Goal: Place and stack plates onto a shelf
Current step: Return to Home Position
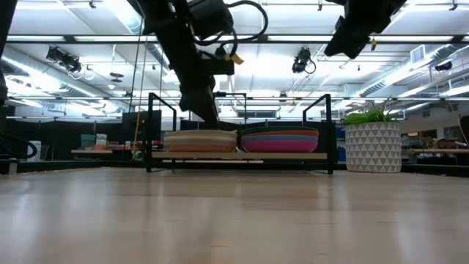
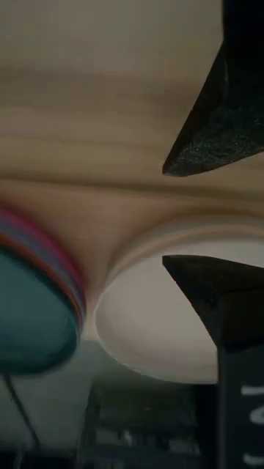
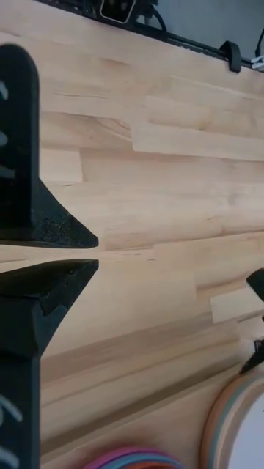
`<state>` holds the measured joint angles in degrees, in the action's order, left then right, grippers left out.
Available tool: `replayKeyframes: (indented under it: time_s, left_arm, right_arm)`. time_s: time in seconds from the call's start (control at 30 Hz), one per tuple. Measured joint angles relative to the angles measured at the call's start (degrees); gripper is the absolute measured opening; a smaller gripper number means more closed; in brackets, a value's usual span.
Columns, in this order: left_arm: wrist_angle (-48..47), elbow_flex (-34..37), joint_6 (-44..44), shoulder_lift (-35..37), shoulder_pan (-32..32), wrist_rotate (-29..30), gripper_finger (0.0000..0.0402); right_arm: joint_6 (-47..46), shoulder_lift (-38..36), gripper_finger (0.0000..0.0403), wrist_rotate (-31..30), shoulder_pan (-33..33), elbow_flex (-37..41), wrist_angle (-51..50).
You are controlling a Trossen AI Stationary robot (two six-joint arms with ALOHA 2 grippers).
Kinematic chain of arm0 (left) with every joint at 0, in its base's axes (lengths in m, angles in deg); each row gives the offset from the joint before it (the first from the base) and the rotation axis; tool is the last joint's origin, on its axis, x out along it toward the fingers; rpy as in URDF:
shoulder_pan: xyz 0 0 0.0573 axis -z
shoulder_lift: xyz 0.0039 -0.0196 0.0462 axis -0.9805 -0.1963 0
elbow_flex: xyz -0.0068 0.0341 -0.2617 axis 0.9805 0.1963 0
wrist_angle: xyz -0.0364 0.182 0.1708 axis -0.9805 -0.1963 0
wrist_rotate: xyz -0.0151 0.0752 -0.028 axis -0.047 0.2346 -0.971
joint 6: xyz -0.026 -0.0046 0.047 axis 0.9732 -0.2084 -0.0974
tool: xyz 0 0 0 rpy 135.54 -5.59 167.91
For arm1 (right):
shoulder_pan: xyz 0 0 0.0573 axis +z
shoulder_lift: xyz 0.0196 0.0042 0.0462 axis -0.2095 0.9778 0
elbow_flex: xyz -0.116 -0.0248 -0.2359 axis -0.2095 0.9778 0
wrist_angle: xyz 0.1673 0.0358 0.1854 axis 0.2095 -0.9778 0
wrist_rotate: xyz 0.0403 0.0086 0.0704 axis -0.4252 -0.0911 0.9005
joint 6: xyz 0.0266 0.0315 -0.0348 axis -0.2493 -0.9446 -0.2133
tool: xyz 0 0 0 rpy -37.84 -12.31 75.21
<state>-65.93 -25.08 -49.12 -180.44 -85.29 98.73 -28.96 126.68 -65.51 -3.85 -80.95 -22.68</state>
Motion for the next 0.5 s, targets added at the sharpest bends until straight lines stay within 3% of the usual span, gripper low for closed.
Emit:
replayKeyframes:
  time_s: [0.2, 0.37, 0.5]
  left_arm:
    - [-1.2, -0.5, 1.4, 0.0, -0.7, -1.3, 0.0192]
    - [5.9, 0.0, 1.7, -0.2, -2.7, 6.8, 0.0192]
    - [16.0, 4.7, 1.8, -0.5, -5.8, 1.3, 0.0192]
  right_arm:
    - [-0.9, 0.0, 0.0041, 0.0, 1.3, 0.0, 0.0]
    - [-1.0, 0.0, 0.0041, -2.1, 2.0, 0.0, 0.0]
    - [-1.0, 0.0, 0.0041, -3.0, 2.4, 0.0, 0.1]
